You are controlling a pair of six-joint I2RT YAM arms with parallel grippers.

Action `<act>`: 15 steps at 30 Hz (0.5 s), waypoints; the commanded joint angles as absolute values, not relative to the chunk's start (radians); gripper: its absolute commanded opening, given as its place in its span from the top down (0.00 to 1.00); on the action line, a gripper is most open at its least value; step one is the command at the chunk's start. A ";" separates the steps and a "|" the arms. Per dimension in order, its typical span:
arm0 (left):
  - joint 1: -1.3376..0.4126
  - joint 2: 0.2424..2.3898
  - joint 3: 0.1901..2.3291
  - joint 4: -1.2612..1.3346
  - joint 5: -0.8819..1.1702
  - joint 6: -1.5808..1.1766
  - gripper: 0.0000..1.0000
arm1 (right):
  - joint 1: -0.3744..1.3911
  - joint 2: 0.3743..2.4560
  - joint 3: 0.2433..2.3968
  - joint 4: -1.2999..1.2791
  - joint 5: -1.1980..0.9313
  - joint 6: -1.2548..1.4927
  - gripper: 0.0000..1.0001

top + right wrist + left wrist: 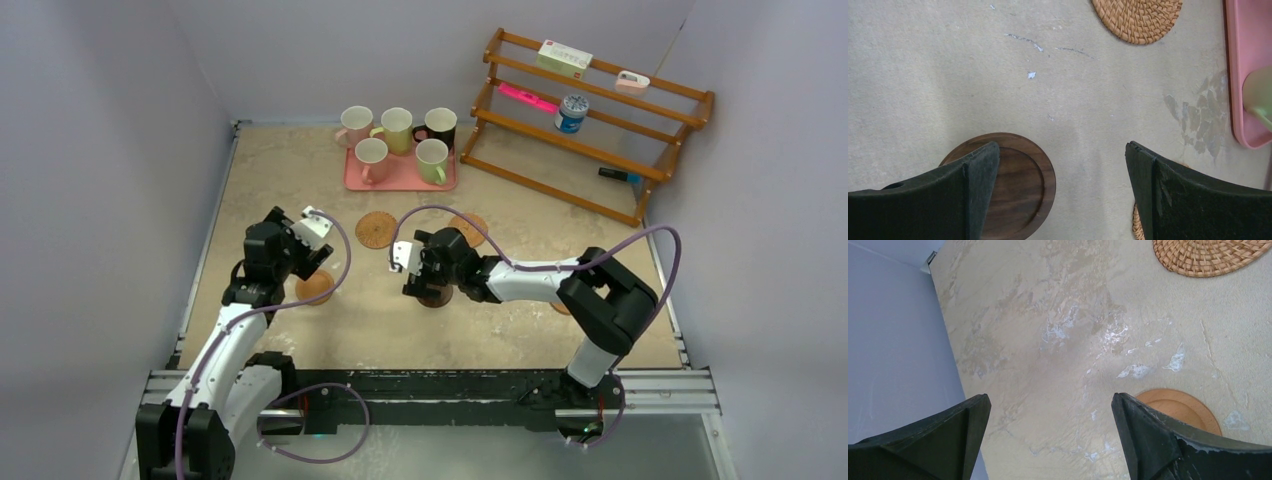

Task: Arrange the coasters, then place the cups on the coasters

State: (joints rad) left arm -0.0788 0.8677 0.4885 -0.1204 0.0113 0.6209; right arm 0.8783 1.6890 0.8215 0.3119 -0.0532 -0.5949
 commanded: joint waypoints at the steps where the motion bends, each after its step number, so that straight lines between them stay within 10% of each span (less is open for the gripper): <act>1: -0.072 0.853 0.499 -0.089 0.015 0.591 0.00 | 0.902 1.727 0.833 0.315 -0.019 -0.554 0.02; 15: -0.072 0.833 0.520 -0.238 0.052 0.758 0.00 | 0.897 1.481 0.889 0.115 0.024 -0.595 0.02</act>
